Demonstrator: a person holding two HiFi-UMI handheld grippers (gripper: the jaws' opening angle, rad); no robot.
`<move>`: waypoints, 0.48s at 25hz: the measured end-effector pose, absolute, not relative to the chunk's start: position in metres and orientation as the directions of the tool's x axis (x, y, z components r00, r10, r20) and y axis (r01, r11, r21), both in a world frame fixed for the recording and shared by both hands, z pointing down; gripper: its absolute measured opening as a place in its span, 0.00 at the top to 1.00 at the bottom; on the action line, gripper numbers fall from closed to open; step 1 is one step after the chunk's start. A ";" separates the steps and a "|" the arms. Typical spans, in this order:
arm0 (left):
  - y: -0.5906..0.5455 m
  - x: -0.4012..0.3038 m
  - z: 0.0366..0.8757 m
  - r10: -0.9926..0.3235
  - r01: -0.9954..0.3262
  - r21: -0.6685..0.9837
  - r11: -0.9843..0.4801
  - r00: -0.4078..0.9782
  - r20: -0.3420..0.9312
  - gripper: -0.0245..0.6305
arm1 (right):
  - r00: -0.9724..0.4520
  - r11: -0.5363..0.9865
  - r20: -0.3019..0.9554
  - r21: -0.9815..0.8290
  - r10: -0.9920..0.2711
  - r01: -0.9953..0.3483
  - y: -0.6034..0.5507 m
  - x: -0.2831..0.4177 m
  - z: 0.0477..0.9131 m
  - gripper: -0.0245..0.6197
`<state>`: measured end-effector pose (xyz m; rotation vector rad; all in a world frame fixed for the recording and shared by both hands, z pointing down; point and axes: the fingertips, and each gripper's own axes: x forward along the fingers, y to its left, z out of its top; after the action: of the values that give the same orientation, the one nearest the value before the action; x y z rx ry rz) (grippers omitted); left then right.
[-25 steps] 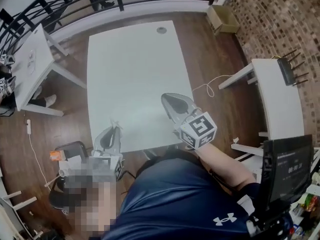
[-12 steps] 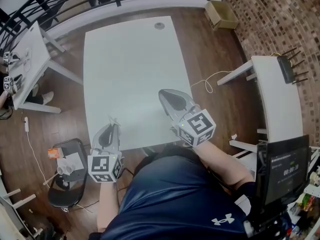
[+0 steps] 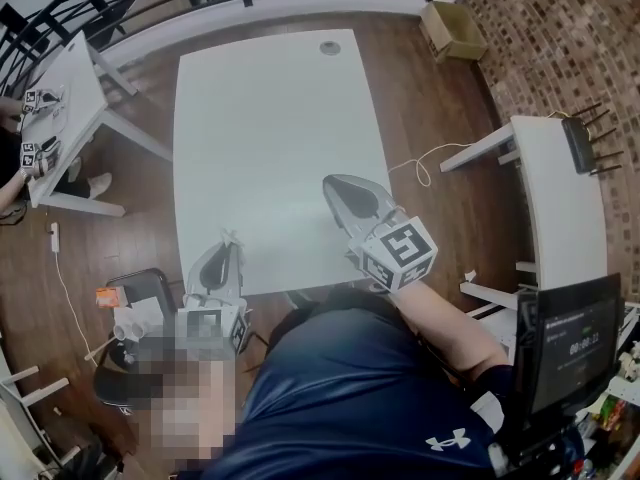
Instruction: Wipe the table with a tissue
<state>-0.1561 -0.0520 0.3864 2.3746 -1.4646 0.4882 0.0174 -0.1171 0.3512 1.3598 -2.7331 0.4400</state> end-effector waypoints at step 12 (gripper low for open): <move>-0.051 -0.146 0.377 -0.810 -0.904 0.088 -0.418 0.415 0.415 0.94 | -0.612 0.573 0.160 -0.232 -0.774 -0.786 -0.109 0.027 0.346 0.94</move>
<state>-0.1458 -0.0510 0.3768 2.3757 -1.4870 0.4488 0.0273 -0.1091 0.3457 1.3647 -2.7500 0.4378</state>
